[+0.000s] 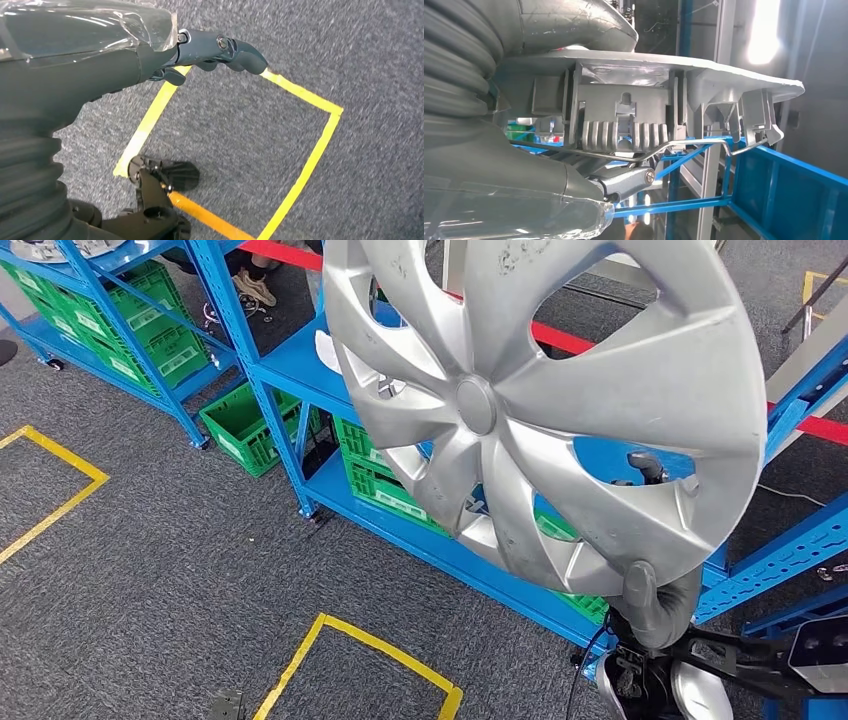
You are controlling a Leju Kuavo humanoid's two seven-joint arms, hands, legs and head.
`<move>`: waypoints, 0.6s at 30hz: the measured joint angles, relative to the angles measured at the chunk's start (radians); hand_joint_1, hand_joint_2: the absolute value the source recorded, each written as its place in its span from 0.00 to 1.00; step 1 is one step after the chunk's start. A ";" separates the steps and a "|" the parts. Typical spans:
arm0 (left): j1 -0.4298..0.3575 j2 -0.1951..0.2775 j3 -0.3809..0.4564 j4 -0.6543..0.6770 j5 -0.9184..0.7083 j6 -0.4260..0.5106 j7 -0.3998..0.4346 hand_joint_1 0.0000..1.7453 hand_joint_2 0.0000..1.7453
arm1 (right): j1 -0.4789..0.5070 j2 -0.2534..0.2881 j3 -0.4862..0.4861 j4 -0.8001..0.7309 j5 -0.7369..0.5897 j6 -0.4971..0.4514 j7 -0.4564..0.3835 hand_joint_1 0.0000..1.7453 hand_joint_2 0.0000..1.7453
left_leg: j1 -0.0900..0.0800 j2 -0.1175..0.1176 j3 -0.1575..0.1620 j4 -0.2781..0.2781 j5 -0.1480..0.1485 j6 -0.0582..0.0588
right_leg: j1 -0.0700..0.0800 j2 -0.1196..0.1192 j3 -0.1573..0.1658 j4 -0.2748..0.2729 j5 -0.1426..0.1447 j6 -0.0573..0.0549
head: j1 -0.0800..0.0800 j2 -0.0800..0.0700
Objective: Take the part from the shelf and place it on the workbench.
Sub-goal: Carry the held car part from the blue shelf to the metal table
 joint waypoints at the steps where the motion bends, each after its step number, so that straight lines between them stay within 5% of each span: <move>1: 0.000 -0.002 0.000 0.000 0.000 -0.001 0.000 0.00 1.00 | 0.001 0.001 -0.002 0.000 0.000 0.000 0.000 1.00 1.00 | 0.002 -0.001 0.000 0.002 -0.001 -0.003 | -0.005 -0.001 0.022 -0.038 0.016 0.012 | 0.000 0.000; 3: -0.001 -0.005 0.000 0.001 0.000 -0.002 0.000 0.00 1.00 | 0.001 0.002 -0.005 0.000 0.000 0.000 0.000 1.00 1.00 | 0.005 -0.002 -0.001 0.013 -0.008 -0.015 | -0.013 -0.005 0.103 -0.183 0.061 0.031 | 0.000 0.000; 5: -0.002 -0.005 0.000 0.003 0.000 -0.002 0.000 0.00 1.00 | 0.002 0.004 -0.006 -0.001 0.000 0.001 0.001 1.00 1.00 | 0.003 -0.003 -0.006 0.028 -0.018 -0.031 | -0.013 -0.005 0.154 -0.271 0.083 0.027 | -0.001 0.000; 10: -0.006 -0.005 0.000 0.005 -0.006 -0.003 0.001 0.00 1.00 | 0.003 0.011 -0.011 -0.005 0.007 0.004 0.002 1.00 1.00 | 0.011 -0.001 -0.018 0.055 -0.040 -0.055 | -0.011 -0.001 0.155 -0.274 0.088 -0.008 | -0.002 0.000; 18: -0.008 -0.005 0.000 0.005 -0.009 -0.004 0.002 0.00 1.00 | 0.003 0.012 -0.013 -0.006 0.009 0.005 0.003 1.00 1.00 | 0.013 0.001 -0.031 0.089 -0.067 -0.059 | -0.012 -0.001 0.156 -0.275 0.089 -0.014 | -0.002 0.000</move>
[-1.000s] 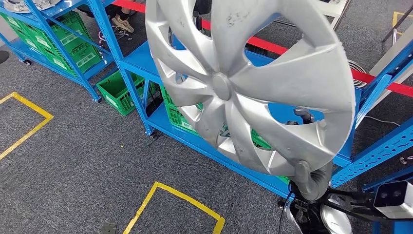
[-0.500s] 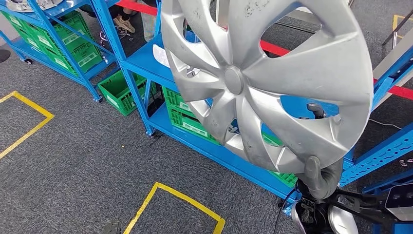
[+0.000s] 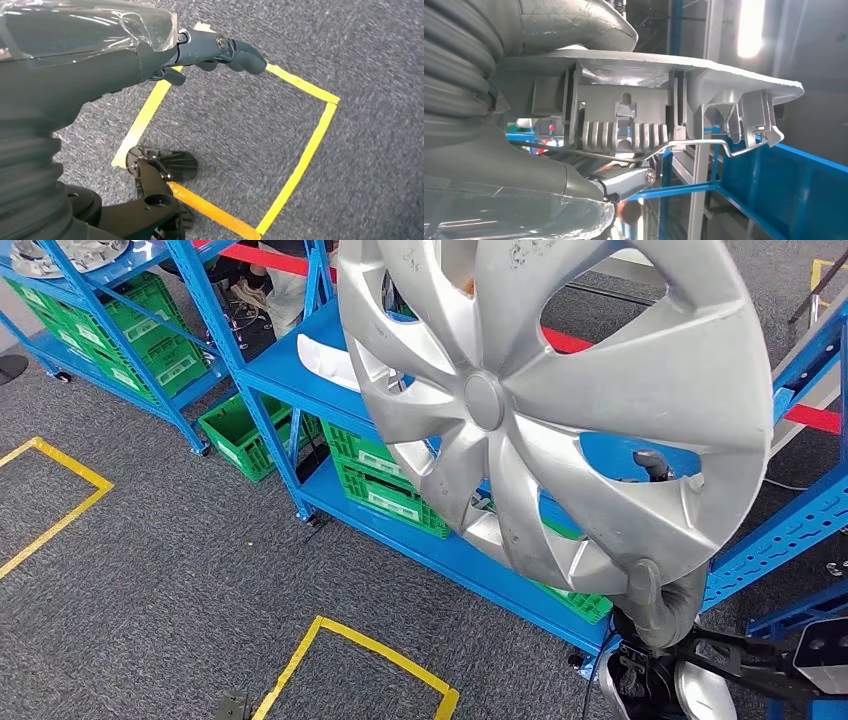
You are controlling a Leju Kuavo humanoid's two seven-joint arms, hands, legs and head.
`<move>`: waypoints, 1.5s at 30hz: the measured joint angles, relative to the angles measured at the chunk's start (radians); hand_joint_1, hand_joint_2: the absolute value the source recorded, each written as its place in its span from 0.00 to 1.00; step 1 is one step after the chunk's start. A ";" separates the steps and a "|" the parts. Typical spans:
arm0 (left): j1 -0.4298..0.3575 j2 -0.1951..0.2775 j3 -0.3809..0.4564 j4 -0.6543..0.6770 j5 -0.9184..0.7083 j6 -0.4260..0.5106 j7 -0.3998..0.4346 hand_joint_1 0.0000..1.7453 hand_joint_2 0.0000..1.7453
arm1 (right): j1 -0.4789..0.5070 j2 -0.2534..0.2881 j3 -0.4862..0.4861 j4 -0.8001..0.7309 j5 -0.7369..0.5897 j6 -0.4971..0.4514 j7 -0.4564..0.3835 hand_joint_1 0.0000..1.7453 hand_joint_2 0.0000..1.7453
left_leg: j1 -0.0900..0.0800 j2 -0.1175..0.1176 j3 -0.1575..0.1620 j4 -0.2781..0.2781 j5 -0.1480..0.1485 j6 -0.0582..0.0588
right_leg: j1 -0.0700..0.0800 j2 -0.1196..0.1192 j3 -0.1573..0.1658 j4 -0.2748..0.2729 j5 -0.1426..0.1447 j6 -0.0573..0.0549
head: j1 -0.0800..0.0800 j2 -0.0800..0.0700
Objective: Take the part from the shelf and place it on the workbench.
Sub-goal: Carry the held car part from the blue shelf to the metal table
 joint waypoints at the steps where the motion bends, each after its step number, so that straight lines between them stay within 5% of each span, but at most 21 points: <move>1: 0.000 0.000 0.000 0.000 0.000 0.000 0.000 0.00 1.00 | 0.000 0.000 -0.001 0.000 0.000 0.000 0.000 1.00 1.00 | 0.000 0.000 -0.004 0.009 -0.006 0.000 | 0.000 0.000 0.000 0.000 0.000 -0.001 | 0.000 0.000; 2: 0.000 0.000 0.000 0.000 0.000 0.000 0.000 0.00 1.00 | 0.000 0.001 -0.001 -0.001 0.000 0.000 0.000 1.00 1.00 | 0.000 0.000 -0.010 0.022 -0.014 -0.001 | 0.001 0.000 0.000 0.000 0.000 -0.003 | 0.000 0.000; 6: -0.001 -0.003 -0.006 0.001 -0.009 0.000 0.007 0.00 1.00 | 0.004 0.005 -0.009 -0.003 0.007 0.001 0.004 1.00 1.00 | -0.001 0.000 -0.100 0.230 -0.094 0.000 | 0.014 0.000 -0.002 0.001 0.000 -0.007 | 0.000 0.000; 10: -0.010 -0.002 -0.015 0.003 -0.012 -0.001 0.012 0.00 1.00 | 0.009 0.006 -0.018 -0.011 0.009 0.001 0.006 1.00 1.00 | -0.019 0.006 0.041 -0.058 0.034 0.058 | 0.027 -0.003 -0.016 0.022 -0.010 0.006 | 0.002 0.000; 13: -0.012 -0.004 -0.017 0.003 -0.013 -0.002 0.012 0.00 1.00 | 0.011 0.007 -0.024 -0.012 0.009 0.001 0.008 1.00 1.00 | -0.019 0.008 0.034 -0.068 0.047 0.066 | 0.023 -0.005 -0.092 0.190 -0.091 0.002 | 0.002 0.000; 15: -0.011 -0.004 -0.020 0.004 -0.013 -0.002 0.013 0.00 1.00 | 0.014 0.006 -0.026 -0.012 0.009 0.001 0.010 1.00 1.00 | -0.020 0.007 0.029 -0.068 0.050 0.066 | 0.020 -0.005 -0.128 0.283 -0.123 0.010 | 0.002 0.000; 16: -0.011 -0.005 -0.022 0.004 -0.012 -0.002 0.013 0.00 1.00 | 0.016 0.006 -0.026 -0.012 0.010 0.001 0.011 1.00 1.00 | -0.020 0.007 0.028 -0.067 0.052 0.065 | 0.018 -0.005 -0.117 0.272 -0.116 0.018 | 0.002 0.000; 19: -0.011 -0.006 -0.024 0.005 -0.012 -0.002 0.013 0.00 1.00 | 0.016 0.006 -0.027 -0.012 0.013 0.001 0.012 1.00 1.00 | -0.022 0.006 0.025 -0.060 0.051 0.058 | 0.015 -0.006 -0.004 0.071 -0.049 0.038 | 0.002 0.000; 21: -0.012 -0.007 -0.024 0.005 -0.012 -0.002 0.013 0.00 1.00 | 0.016 0.008 -0.027 -0.012 0.014 0.001 0.012 1.00 1.00 | -0.025 0.006 0.019 -0.053 0.052 0.048 | 0.017 -0.006 0.034 -0.004 -0.028 0.027 | 0.001 0.000; 24: -0.010 -0.007 -0.025 0.007 -0.012 -0.002 0.014 0.00 1.00 | 0.018 0.010 -0.027 -0.012 0.015 0.001 0.012 1.00 1.00 | -0.024 0.005 0.012 -0.048 0.053 0.033 | 0.017 -0.004 0.032 -0.010 -0.019 0.005 | 0.001 0.000; 26: -0.010 -0.005 -0.025 0.008 -0.012 -0.002 0.014 0.00 1.00 | 0.018 0.012 -0.027 -0.012 0.016 0.001 0.011 1.00 1.00 | -0.019 0.003 -0.008 0.001 0.015 0.021 | 0.011 -0.005 0.030 -0.013 -0.012 -0.007 | 0.000 0.000; 29: -0.009 -0.005 -0.025 0.009 -0.012 -0.002 0.015 0.00 1.00 | 0.020 0.018 -0.027 -0.012 0.017 0.001 0.010 1.00 1.00 | -0.010 0.002 -0.082 0.189 -0.089 0.005 | 0.012 -0.006 0.023 -0.013 -0.007 -0.016 | -0.002 0.000; 31: -0.007 -0.005 -0.025 0.009 -0.012 -0.002 0.015 0.00 1.00 | 0.023 0.020 -0.027 -0.011 0.018 0.001 0.011 1.00 1.00 | -0.008 0.002 -0.089 0.230 -0.096 0.002 | 0.014 -0.006 0.019 -0.012 -0.003 -0.017 | -0.002 0.000; 34: -0.008 -0.003 -0.025 0.010 -0.012 -0.003 0.016 0.00 1.00 | 0.025 0.022 -0.027 -0.011 0.018 0.001 0.011 1.00 1.00 | -0.009 0.001 0.023 0.045 -0.019 0.012 | 0.016 -0.004 0.016 -0.011 0.003 -0.011 | -0.002 0.000; 36: -0.010 -0.002 -0.026 0.010 -0.012 -0.003 0.017 0.00 1.00 | 0.025 0.023 -0.027 -0.011 0.018 0.001 0.010 1.00 1.00 | -0.015 0.000 0.069 -0.041 0.004 0.022 | 0.019 -0.005 0.012 -0.011 0.008 -0.001 | -0.002 0.000; 40: -0.009 -0.001 -0.026 0.011 -0.012 -0.003 0.019 0.00 1.00 | 0.026 0.026 -0.027 -0.011 0.019 0.001 0.010 1.00 1.00 | -0.019 0.002 0.062 -0.063 0.025 0.048 | 0.018 -0.005 -0.002 -0.003 0.009 0.019 | -0.001 0.000; 42: -0.012 -0.001 -0.026 0.011 -0.012 -0.003 0.019 0.00 1.00 | 0.025 0.026 -0.028 -0.011 0.019 0.001 0.010 1.00 1.00 | -0.016 0.006 0.051 -0.074 0.044 0.063 | 0.018 -0.005 -0.037 0.071 -0.045 0.013 | 0.000 0.000; 45: -0.014 -0.003 -0.026 0.012 -0.013 -0.004 0.019 0.00 1.00 | 0.027 0.026 -0.029 -0.009 0.020 0.001 0.011 1.00 1.00 | -0.021 0.007 0.018 -0.073 0.066 0.070 | 0.018 -0.005 -0.101 0.259 -0.139 0.009 | 0.000 0.000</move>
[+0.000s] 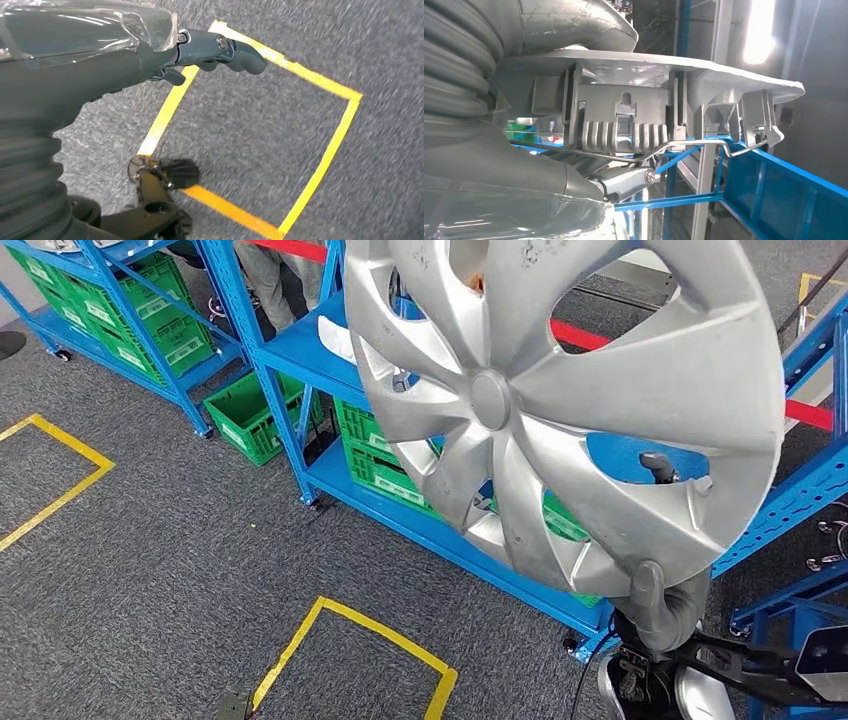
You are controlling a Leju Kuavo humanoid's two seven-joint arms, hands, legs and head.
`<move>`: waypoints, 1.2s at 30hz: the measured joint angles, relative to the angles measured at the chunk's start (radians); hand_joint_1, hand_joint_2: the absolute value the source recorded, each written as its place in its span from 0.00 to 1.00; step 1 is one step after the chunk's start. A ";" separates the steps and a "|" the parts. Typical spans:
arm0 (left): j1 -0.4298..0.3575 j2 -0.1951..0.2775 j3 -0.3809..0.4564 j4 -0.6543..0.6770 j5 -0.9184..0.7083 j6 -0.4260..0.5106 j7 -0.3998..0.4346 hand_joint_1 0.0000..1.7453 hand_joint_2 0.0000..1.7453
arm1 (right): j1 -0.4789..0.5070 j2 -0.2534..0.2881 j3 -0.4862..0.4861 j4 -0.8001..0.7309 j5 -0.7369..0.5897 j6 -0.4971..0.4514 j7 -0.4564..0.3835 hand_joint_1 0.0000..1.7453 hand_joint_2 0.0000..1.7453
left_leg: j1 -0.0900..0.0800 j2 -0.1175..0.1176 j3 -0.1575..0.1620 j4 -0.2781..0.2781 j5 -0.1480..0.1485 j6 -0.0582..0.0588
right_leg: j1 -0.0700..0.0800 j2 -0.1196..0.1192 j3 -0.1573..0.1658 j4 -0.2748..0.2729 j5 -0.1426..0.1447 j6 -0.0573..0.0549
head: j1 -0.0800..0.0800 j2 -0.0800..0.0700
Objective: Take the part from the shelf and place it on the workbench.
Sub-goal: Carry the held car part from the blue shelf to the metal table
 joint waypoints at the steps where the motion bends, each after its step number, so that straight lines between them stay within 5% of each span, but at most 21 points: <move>1: 0.000 0.000 0.000 0.000 0.000 0.000 0.000 0.00 1.00 | 0.001 0.000 0.000 0.001 0.001 0.000 0.000 1.00 1.00 | -0.001 0.000 -0.011 0.001 0.007 -0.001 | 0.000 0.000 0.004 0.017 -0.005 0.006 | 0.000 0.000; 2: 0.000 -0.001 -0.001 0.000 -0.001 0.000 0.000 0.00 1.00 | 0.002 0.000 -0.001 0.002 0.002 -0.001 0.000 1.00 1.00 | -0.001 0.000 -0.020 0.002 0.014 -0.003 | 0.000 0.000 0.029 -0.009 0.005 0.015 | 0.000 0.000; 4: 0.000 -0.002 -0.002 0.000 -0.002 0.000 0.000 0.00 1.00 | 0.003 0.000 -0.002 0.003 0.003 -0.003 0.000 1.00 1.00 | -0.001 -0.001 -0.036 0.006 0.027 -0.009 | 0.000 -0.001 0.126 -0.152 0.040 0.026 | 0.000 0.000; 6: -0.001 -0.004 -0.002 0.000 -0.003 0.000 0.002 0.00 1.00 | 0.003 0.001 -0.003 0.003 0.004 -0.003 0.000 1.00 1.00 | -0.003 -0.002 -0.048 0.012 0.039 -0.019 | 0.004 0.000 0.199 -0.267 0.062 0.019 | 0.000 0.000; 7: -0.002 -0.004 -0.002 0.000 -0.003 0.000 0.004 0.00 1.00 | 0.004 0.001 -0.003 0.003 0.004 -0.003 0.000 1.00 1.00 | -0.004 -0.002 -0.052 0.014 0.045 -0.025 | 0.006 0.001 0.209 -0.288 0.065 0.012 | 0.000 0.000; 10: -0.001 -0.004 -0.002 0.001 -0.003 0.000 0.008 0.00 1.00 | 0.004 0.004 -0.004 0.003 0.006 -0.003 0.001 1.00 1.00 | -0.002 -0.004 -0.063 0.024 0.045 -0.044 | 0.004 0.001 0.192 -0.288 0.083 -0.010 | 0.002 0.000; 12: -0.001 -0.003 -0.002 0.002 -0.003 0.001 0.009 0.00 1.00 | 0.003 0.010 -0.004 0.003 0.006 -0.003 0.001 1.00 1.00 | 0.004 -0.005 -0.086 0.084 -0.022 -0.057 | -0.002 -0.001 0.178 -0.290 0.101 -0.028 | 0.001 0.000; 14: -0.001 -0.002 -0.002 0.003 -0.003 0.001 0.010 0.00 1.00 | 0.003 0.015 -0.003 0.003 0.007 -0.003 0.002 1.00 1.00 | 0.009 -0.005 -0.121 0.213 -0.118 -0.069 | 0.000 -0.002 0.158 -0.288 0.120 -0.036 | 0.000 0.000; 16: -0.001 -0.002 -0.002 0.003 -0.003 0.001 0.010 0.00 1.00 | 0.004 0.019 -0.003 0.003 0.008 -0.003 0.004 1.00 1.00 | 0.012 -0.005 -0.129 0.308 -0.151 -0.074 | 0.003 -0.002 0.132 -0.285 0.139 -0.035 | -0.001 0.000; 18: -0.002 -0.002 -0.002 0.003 -0.003 0.001 0.010 0.00 1.00 | 0.005 0.021 -0.004 0.003 0.009 -0.003 0.006 1.00 1.00 | 0.012 -0.005 -0.069 0.264 -0.112 -0.070 | 0.004 0.000 0.108 -0.283 0.156 -0.030 | -0.001 0.000; 21: -0.006 -0.001 -0.002 0.003 -0.004 0.001 0.009 0.00 1.00 | 0.004 0.021 -0.004 0.003 0.010 -0.003 0.006 1.00 1.00 | 0.007 -0.008 0.080 0.055 -0.089 -0.049 | 0.008 0.000 0.090 -0.282 0.179 -0.017 | 0.000 0.000; 23: -0.006 0.000 -0.002 0.003 -0.005 0.001 0.009 0.00 1.00 | 0.004 0.022 -0.004 0.003 0.011 -0.003 0.006 1.00 1.00 | -0.002 -0.008 0.108 0.001 -0.098 -0.034 | 0.007 -0.002 0.084 -0.285 0.195 -0.003 | 0.000 0.000; 26: -0.007 0.000 -0.002 0.003 -0.005 0.001 0.008 0.00 1.00 | 0.004 0.024 -0.005 0.003 0.011 -0.003 0.006 1.00 1.00 | -0.004 -0.002 0.088 -0.015 -0.063 -0.008 | 0.005 -0.002 0.068 -0.269 0.185 0.008 | 0.001 0.000; 29: -0.010 -0.001 -0.002 0.003 -0.005 0.001 0.008 0.00 1.00 | 0.005 0.024 -0.006 0.003 0.012 -0.003 0.006 1.00 1.00 | -0.003 0.002 0.046 -0.023 -0.022 0.007 | 0.003 -0.001 0.011 -0.106 0.058 -0.007 | 0.002 0.000; 31: -0.009 -0.002 -0.002 0.003 -0.004 0.001 0.008 0.00 1.00 | 0.006 0.024 -0.006 0.003 0.012 -0.003 0.006 1.00 1.00 | -0.004 0.003 0.013 -0.021 0.004 0.006 | 0.002 -0.001 -0.009 0.010 0.013 0.003 | 0.002 0.000; 33: -0.009 -0.003 -0.002 0.003 -0.004 0.001 0.008 0.00 1.00 | 0.006 0.024 -0.006 0.003 0.012 -0.003 0.006 1.00 1.00 | -0.004 0.003 -0.020 -0.018 0.028 0.002 | 0.000 -0.001 0.037 -0.005 0.043 0.025 | 0.002 0.000; 34: -0.009 -0.003 -0.002 0.003 -0.004 0.001 0.008 0.00 1.00 | 0.006 0.024 -0.006 0.003 0.012 -0.003 0.006 1.00 1.00 | -0.004 0.003 -0.035 -0.014 0.038 -0.001 | 0.000 -0.001 0.088 -0.066 0.064 0.032 | 0.003 0.000; 36: -0.009 -0.005 -0.002 0.003 -0.005 0.001 0.008 0.00 1.00 | 0.005 0.024 -0.006 0.003 0.012 -0.003 0.006 1.00 1.00 | -0.006 0.003 -0.059 -0.004 0.056 -0.010 | 0.004 -0.001 0.200 -0.228 0.067 0.025 | 0.002 0.000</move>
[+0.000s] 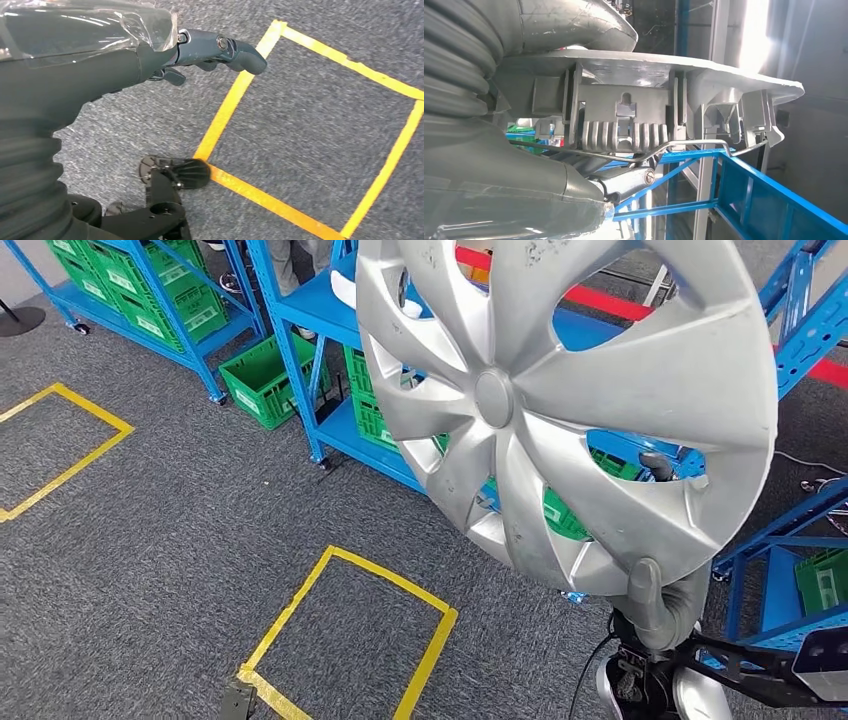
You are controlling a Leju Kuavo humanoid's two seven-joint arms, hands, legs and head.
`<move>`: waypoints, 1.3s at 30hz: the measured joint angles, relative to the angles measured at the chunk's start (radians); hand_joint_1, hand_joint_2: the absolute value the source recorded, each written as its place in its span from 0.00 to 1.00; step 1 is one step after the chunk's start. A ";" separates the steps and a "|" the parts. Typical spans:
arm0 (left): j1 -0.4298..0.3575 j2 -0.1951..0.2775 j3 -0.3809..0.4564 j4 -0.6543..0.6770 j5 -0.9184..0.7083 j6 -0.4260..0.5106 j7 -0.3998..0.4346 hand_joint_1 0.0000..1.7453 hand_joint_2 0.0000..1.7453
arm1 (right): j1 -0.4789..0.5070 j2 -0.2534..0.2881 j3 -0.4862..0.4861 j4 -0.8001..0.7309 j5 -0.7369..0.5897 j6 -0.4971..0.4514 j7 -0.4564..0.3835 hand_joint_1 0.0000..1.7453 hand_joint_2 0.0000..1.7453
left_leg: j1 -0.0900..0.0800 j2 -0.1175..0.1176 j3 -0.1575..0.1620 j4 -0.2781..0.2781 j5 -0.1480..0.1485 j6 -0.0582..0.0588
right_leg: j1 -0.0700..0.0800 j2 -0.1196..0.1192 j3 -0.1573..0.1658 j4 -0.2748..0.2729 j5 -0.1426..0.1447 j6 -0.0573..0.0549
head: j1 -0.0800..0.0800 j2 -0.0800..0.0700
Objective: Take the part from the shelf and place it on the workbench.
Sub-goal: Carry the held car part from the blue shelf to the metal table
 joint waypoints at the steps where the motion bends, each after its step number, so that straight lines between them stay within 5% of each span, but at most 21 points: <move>1: 0.000 -0.001 0.000 0.000 0.000 0.000 0.000 0.00 1.00 | 0.000 0.000 0.000 0.000 0.000 0.000 0.000 1.00 1.00 | -0.001 0.000 -0.007 0.004 0.009 -0.006 | 0.003 0.000 0.032 -0.055 -0.008 -0.009 | 0.000 0.000; 4: 0.001 -0.001 0.000 0.001 -0.002 0.000 0.000 0.00 1.00 | 0.001 0.001 -0.001 0.000 0.000 0.000 0.000 1.00 1.00 | 0.003 -0.001 -0.018 0.005 0.028 -0.025 | 0.005 0.000 0.030 -0.087 -0.006 -0.033 | 0.002 0.000; 5: 0.002 -0.001 0.000 0.001 -0.002 0.000 0.001 0.00 1.00 | 0.001 0.001 -0.001 0.000 0.000 0.000 0.000 1.00 1.00 | 0.005 -0.003 -0.024 0.016 0.011 -0.032 | 0.002 0.000 0.023 -0.087 0.003 -0.042 | 0.002 0.000; 7: 0.004 0.001 -0.001 0.002 -0.002 0.000 0.003 0.00 1.00 | 0.001 0.004 -0.001 0.000 0.000 0.002 0.000 1.00 1.00 | 0.012 -0.006 -0.047 0.091 -0.080 -0.048 | -0.003 -0.002 0.003 -0.088 0.027 -0.056 | 0.001 0.000; 9: 0.004 0.000 -0.001 0.002 -0.002 0.000 0.003 0.00 1.00 | 0.001 0.006 -0.001 0.000 0.000 0.004 0.000 1.00 1.00 | 0.018 -0.007 -0.072 0.223 -0.180 -0.061 | -0.002 -0.003 -0.021 -0.086 0.051 -0.060 | 0.000 0.000; 10: 0.003 0.000 -0.001 0.002 -0.002 0.000 0.003 0.00 1.00 | 0.002 0.006 -0.001 0.000 0.000 0.004 0.000 1.00 1.00 | 0.021 -0.007 -0.076 0.278 -0.198 -0.066 | -0.002 -0.002 -0.035 -0.085 0.063 -0.058 | 0.000 0.000; 12: 0.003 0.000 -0.001 0.002 -0.002 0.001 0.003 0.00 1.00 | 0.004 0.006 -0.001 0.000 0.000 0.005 0.000 1.00 1.00 | 0.027 -0.007 -0.039 0.296 -0.168 -0.071 | -0.003 -0.002 -0.064 -0.079 0.083 -0.052 | -0.001 0.000; 13: 0.002 0.001 -0.001 0.002 -0.002 0.001 0.003 0.00 1.00 | 0.005 0.006 -0.001 0.000 0.000 0.005 0.000 1.00 1.00 | 0.030 -0.007 0.006 0.248 -0.143 -0.071 | -0.003 -0.001 -0.077 -0.074 0.091 -0.047 | -0.001 0.000; 15: 0.000 0.001 -0.001 0.002 -0.003 0.002 0.003 0.00 1.00 | 0.004 0.006 -0.001 0.000 0.000 0.006 0.001 1.00 1.00 | 0.030 -0.010 0.114 0.101 -0.135 -0.065 | -0.001 0.000 -0.097 -0.065 0.102 -0.036 | 0.000 0.000; 17: -0.002 0.001 -0.001 0.002 -0.003 0.003 0.003 0.00 1.00 | 0.004 0.006 -0.002 0.000 0.001 0.006 0.001 1.00 1.00 | 0.024 -0.013 0.166 0.013 -0.152 -0.053 | 0.001 -0.002 -0.107 -0.063 0.117 -0.021 | 0.000 0.000; 20: 0.000 -0.001 -0.001 0.002 -0.004 0.003 0.003 0.00 1.00 | 0.004 0.006 -0.002 0.000 0.001 0.007 0.000 1.00 1.00 | 0.016 -0.010 0.146 0.000 -0.131 -0.023 | -0.003 -0.002 -0.126 -0.059 0.128 -0.003 | 0.001 0.000; 22: -0.001 -0.001 -0.002 0.002 -0.004 0.004 0.003 0.00 1.00 | 0.004 0.006 -0.002 0.001 0.001 0.009 0.000 1.00 1.00 | 0.016 -0.005 0.119 -0.004 -0.105 -0.002 | -0.004 -0.002 -0.160 0.007 0.067 -0.013 | 0.002 0.000; 25: -0.002 -0.001 -0.002 0.002 -0.004 0.005 0.002 0.00 1.00 | 0.004 0.006 0.000 0.006 0.001 0.010 0.001 1.00 1.00 | 0.006 -0.003 0.072 -0.003 -0.069 0.012 | -0.003 -0.001 -0.213 0.202 -0.051 -0.032 | 0.004 0.000; 26: -0.001 -0.002 -0.002 0.002 -0.004 0.005 0.002 0.00 1.00 | 0.004 0.006 0.000 0.008 0.001 0.011 0.001 1.00 1.00 | 0.002 -0.002 0.056 -0.002 -0.057 0.014 | -0.002 -0.001 -0.210 0.238 -0.058 -0.029 | 0.004 0.000; 28: -0.001 -0.002 -0.002 0.002 -0.004 0.006 0.002 0.00 1.00 | 0.004 0.006 0.001 0.012 0.000 0.011 0.002 1.00 1.00 | -0.007 -0.003 0.027 0.000 -0.035 0.016 | 0.004 -0.001 -0.150 0.199 -0.024 -0.019 | 0.004 0.000; 30: -0.001 -0.004 -0.002 0.002 -0.004 0.006 0.002 0.00 1.00 | 0.003 0.006 0.001 0.012 0.000 0.011 0.002 1.00 1.00 | -0.013 -0.004 0.005 0.002 -0.015 0.015 | 0.019 -0.003 -0.033 0.043 -0.001 -0.032 | 0.003 0.000; 32: 0.000 -0.009 -0.002 0.002 -0.003 0.006 0.002 0.00 1.00 | 0.000 0.005 0.001 0.012 0.000 0.011 0.002 1.00 1.00 | -0.012 -0.003 -0.008 0.001 0.007 0.009 | 0.034 -0.006 0.048 -0.085 -0.012 -0.050 | 0.002 0.000; 35: 0.003 -0.009 -0.002 0.003 -0.003 0.006 0.002 0.00 1.00 | -0.002 0.005 0.001 0.013 0.000 0.011 0.002 1.00 1.00 | -0.010 -0.005 -0.027 -0.004 0.026 -0.007 | 0.033 -0.006 0.047 -0.127 0.008 -0.058 | 0.003 0.000; 37: 0.005 -0.007 -0.003 0.004 -0.003 0.007 0.002 0.00 1.00 | -0.003 0.006 0.002 0.013 0.000 0.012 0.002 1.00 1.00 | -0.008 -0.010 -0.052 0.044 -0.033 -0.021 | 0.021 -0.008 0.031 -0.136 0.034 -0.067 | 0.002 0.000; 39: 0.006 -0.005 -0.003 0.004 -0.003 0.007 0.002 0.00 1.00 | -0.003 0.008 0.002 0.014 0.000 0.012 0.002 1.00 1.00 | 0.007 -0.011 -0.083 0.168 -0.131 -0.039 | 0.016 -0.011 0.012 -0.129 0.050 -0.070 | 0.001 0.000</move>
